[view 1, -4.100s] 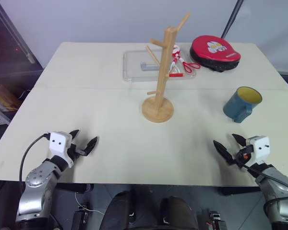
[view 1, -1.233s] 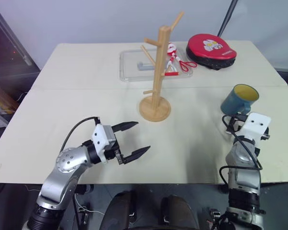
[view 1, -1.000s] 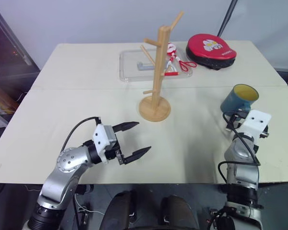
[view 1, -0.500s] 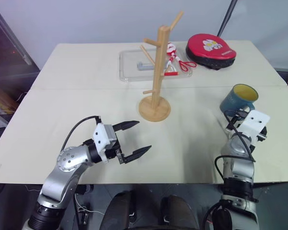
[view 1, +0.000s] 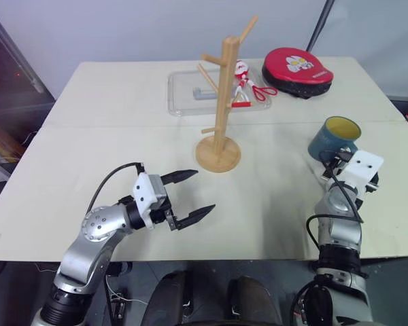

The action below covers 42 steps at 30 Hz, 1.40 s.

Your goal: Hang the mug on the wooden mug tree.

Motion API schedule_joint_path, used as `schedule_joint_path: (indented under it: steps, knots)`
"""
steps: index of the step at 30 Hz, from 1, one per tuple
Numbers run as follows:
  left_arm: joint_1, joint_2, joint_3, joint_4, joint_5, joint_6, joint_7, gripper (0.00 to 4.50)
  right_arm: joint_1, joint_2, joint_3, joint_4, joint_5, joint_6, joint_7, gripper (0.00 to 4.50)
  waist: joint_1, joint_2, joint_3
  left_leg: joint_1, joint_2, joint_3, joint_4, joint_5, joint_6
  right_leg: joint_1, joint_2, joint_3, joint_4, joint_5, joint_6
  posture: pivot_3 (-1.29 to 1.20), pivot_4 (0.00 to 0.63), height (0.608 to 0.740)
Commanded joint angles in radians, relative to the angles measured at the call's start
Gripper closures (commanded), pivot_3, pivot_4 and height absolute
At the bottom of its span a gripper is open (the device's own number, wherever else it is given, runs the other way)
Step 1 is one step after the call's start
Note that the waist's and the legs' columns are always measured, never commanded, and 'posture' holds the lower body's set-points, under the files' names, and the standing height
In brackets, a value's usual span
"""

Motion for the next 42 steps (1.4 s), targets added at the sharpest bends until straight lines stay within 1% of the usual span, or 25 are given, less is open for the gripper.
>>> schedule_joint_path:
  steps: [1, 4, 6, 14, 16, 18, 20, 23, 27, 28, 31, 34, 42]
  knots:
    - [-0.011, -0.003, 0.009, -0.037, -0.022, -0.004, 0.003, 0.0, -0.029, -0.022, -0.007, 0.005, 0.014, -0.041, 0.01, 1.8, 0.0, 0.0, 0.0, 0.0, 0.0, 0.0, 0.0, 0.0, 0.0, 0.0, 0.0, 0.0, 0.0, 0.0, 0.0, 0.0, 0.15, 0.739]
    - [-0.01, -0.002, 0.011, -0.037, -0.022, -0.004, 0.003, 0.0, -0.033, -0.025, -0.005, 0.016, 0.022, -0.056, 0.02, 3.51, 0.0, 0.0, 0.0, 0.0, 0.0, 0.0, 0.0, 0.0, 0.0, 0.0, 0.0, 0.0, 0.0, 0.0, 0.0, 0.0, 0.15, 0.739]
    - [-0.009, -0.001, 0.012, -0.038, -0.023, -0.004, 0.004, 0.0, -0.034, -0.029, -0.001, 0.019, 0.026, -0.067, 0.031, 4.44, 0.0, 0.0, 0.0, 0.0, 0.0, 0.0, 0.0, 0.0, 0.0, 0.0, 0.0, 0.0, 0.0, 0.0, 0.0, 0.0, 0.15, 0.739]
    - [-0.01, 0.002, 0.017, -0.037, -0.022, -0.004, 0.004, 0.0, -0.03, -0.029, 0.014, -0.014, 0.036, -0.078, 0.069, 4.44, 0.0, 0.0, 0.0, 0.0, 0.0, 0.001, 0.0, 0.0, 0.0, 0.0, 0.0, 0.0, 0.0, 0.0, 0.0, 0.0, 0.15, 0.739]
    - [-0.008, 0.006, 0.03, -0.031, -0.024, -0.007, 0.006, 0.0, 0.001, -0.067, 0.068, -0.092, 0.033, -0.079, 0.172, 4.44, 0.0, 0.0, 0.0, 0.0, 0.0, 0.001, 0.0, 0.0, 0.0, 0.0, 0.0, 0.0, 0.0, 0.0, 0.0, 0.0, 0.15, 0.739]
    - [-0.011, 0.009, 0.051, -0.018, -0.027, -0.01, 0.01, 0.0, 0.046, -0.124, 0.141, -0.18, 0.025, -0.096, 0.31, 4.44, 0.0, 0.0, 0.0, 0.0, 0.0, 0.001, 0.0, 0.0, 0.0, 0.0, 0.0, 0.0, 0.0, 0.0, 0.0, 0.0, 0.15, 0.739]
    - [-0.015, 0.014, 0.071, -0.004, -0.031, -0.012, 0.007, 0.0, 0.092, -0.176, 0.185, -0.259, 0.047, -0.114, 0.431, 4.44, 0.001, 0.0, 0.001, 0.0, 0.0, 0.001, 0.0, 0.0, 0.0, -0.001, 0.0, 0.001, 0.0, 0.0, 0.0, 0.0, 0.15, 0.739]
    - [-0.027, 0.023, 0.101, 0.02, -0.039, -0.014, -0.004, 0.0, 0.14, -0.256, 0.207, -0.374, 0.118, -0.118, 0.604, 4.44, 0.005, -0.001, 0.001, 0.0, 0.001, 0.001, 0.0, 0.0, 0.0, 0.0, 0.0, 0.001, 0.0, 0.0, 0.0, 0.0, 0.15, 0.739]
    - [-0.059, 0.034, 0.142, 0.052, -0.073, -0.007, -0.019, 0.0, 0.162, -0.371, 0.249, -0.518, 0.236, -0.088, 0.854, 4.44, 0.006, -0.003, 0.002, 0.0, 0.002, 0.001, 0.001, 0.0, 0.0, 0.0, 0.0, 0.0, -0.001, 0.0, 0.0, 0.0, 0.15, 0.739]
    - [-0.069, 0.037, 0.153, 0.058, -0.087, -0.001, -0.024, 0.0, 0.159, -0.394, 0.258, -0.541, 0.253, -0.075, 0.895, 4.44, 0.007, -0.004, 0.003, 0.0, 0.002, 0.001, 0.001, 0.0, 0.0, 0.0, 0.0, 0.0, -0.001, 0.0, 0.0, 0.0, 0.15, 0.739]
    - [-0.095, 0.048, 0.177, 0.074, -0.117, 0.013, -0.037, 0.0, 0.123, -0.429, 0.266, -0.572, 0.289, -0.024, 0.948, 4.44, 0.008, -0.008, 0.005, 0.0, 0.003, 0.001, 0.001, 0.0, 0.0, 0.0, 0.0, 0.0, -0.001, 0.0, -0.001, 0.0, 0.15, 0.739]
    - [-0.135, 0.069, 0.225, 0.074, -0.196, 0.06, -0.048, 0.0, 0.027, -0.464, 0.301, -0.575, 0.31, 0.049, 1.005, 4.44, 0.007, -0.01, 0.007, 0.0, 0.003, 0.001, 0.001, 0.0, 0.0, 0.0, 0.0, 0.0, -0.002, 0.001, -0.002, 0.0, 0.15, 0.739]
    - [-0.163, 0.109, 0.275, 0.055, -0.274, 0.124, -0.055, 0.0, -0.169, -0.477, 0.378, -0.47, 0.264, 0.094, 1.072, 4.44, 0.008, -0.012, 0.008, -0.001, 0.003, 0.002, 0.001, 0.0, 0.0, 0.0, 0.0, 0.0, -0.003, 0.002, -0.002, 0.0, 0.15, 0.739]
